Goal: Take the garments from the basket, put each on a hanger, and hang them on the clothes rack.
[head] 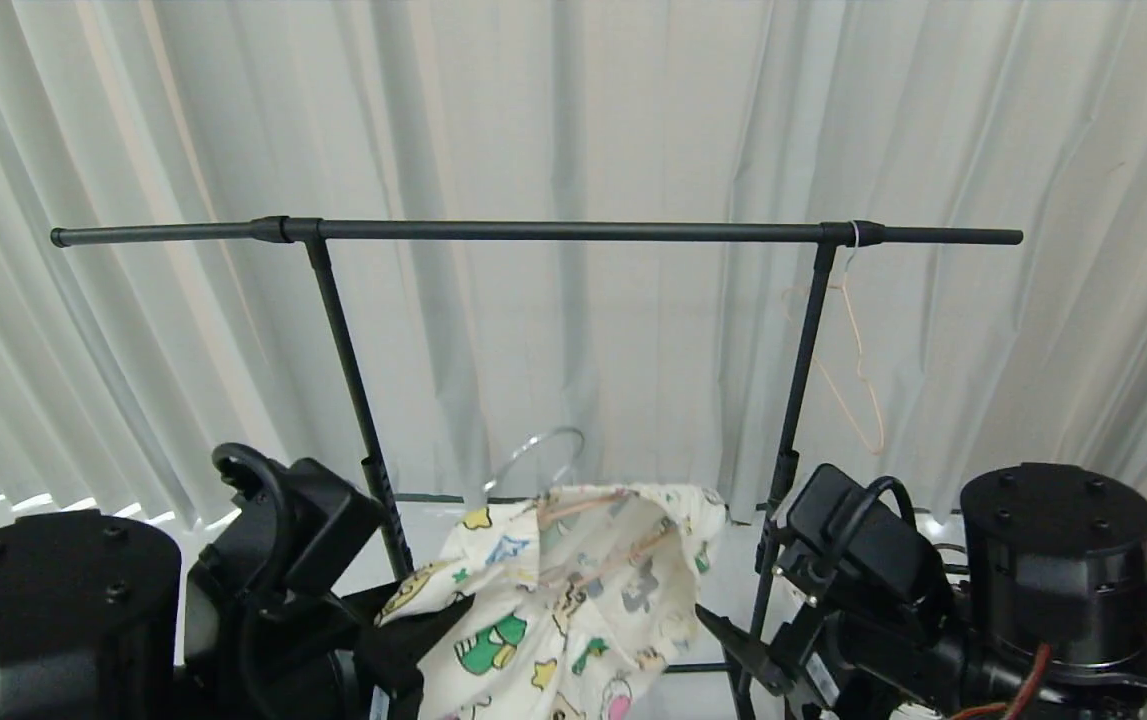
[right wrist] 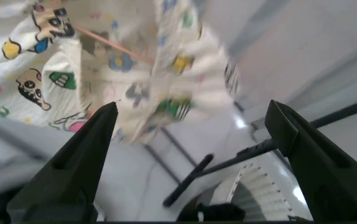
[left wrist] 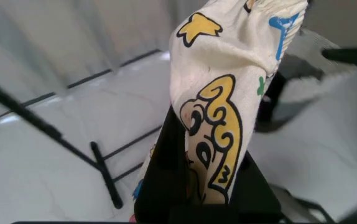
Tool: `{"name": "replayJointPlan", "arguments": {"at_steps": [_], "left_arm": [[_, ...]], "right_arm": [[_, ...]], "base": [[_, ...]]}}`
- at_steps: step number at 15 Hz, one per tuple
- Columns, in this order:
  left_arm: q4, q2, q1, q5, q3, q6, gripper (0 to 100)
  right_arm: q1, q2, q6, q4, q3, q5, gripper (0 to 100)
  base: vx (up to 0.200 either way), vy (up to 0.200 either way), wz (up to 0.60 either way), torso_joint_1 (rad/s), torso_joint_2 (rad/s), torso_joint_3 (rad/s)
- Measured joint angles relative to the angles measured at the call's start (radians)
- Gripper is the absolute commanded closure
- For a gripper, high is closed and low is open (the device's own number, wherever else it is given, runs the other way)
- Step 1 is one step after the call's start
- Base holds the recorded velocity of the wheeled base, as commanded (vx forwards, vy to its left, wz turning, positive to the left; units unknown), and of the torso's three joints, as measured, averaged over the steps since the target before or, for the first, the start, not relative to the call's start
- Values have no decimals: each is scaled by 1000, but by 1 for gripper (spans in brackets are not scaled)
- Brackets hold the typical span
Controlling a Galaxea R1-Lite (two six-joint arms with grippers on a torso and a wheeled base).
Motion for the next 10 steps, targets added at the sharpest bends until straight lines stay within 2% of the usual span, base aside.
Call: {"name": "replayJointPlan", "arguments": {"at_steps": [2, 3, 4, 5, 7, 10], "left_arm": [[1, -24, 6, -102, 42, 55, 100], [1, -36, 10, -121, 55, 65, 100], [1, -48, 12, -184, 64, 78, 100], [1, -56, 8, -214, 68, 89, 100], [0, -67, -1, -220, 64, 107, 100], [1, -76, -14, -223, 61, 156, 100]], "right_arm": [[-22, -101, -24, 249, -29, 104, 0], [-35, -155, -39, 357, -54, 159, 0], [-44, -203, -53, 492, -86, 206, 0], [-49, -238, -83, 577, -117, 258, 0], [-53, -275, -147, 600, -156, 309, 0], [-54, -221, -205, 566, -196, 338, 0]], "base": [[0, 0, 0, 0, 0, 0], [0, 0, 0, 0, 0, 0], [0, 0, 0, 0, 0, 0], [0, 0, 0, 0, 0, 0], [0, 0, 0, 0, 0, 0], [0, 0, 0, 0, 0, 0]]}}
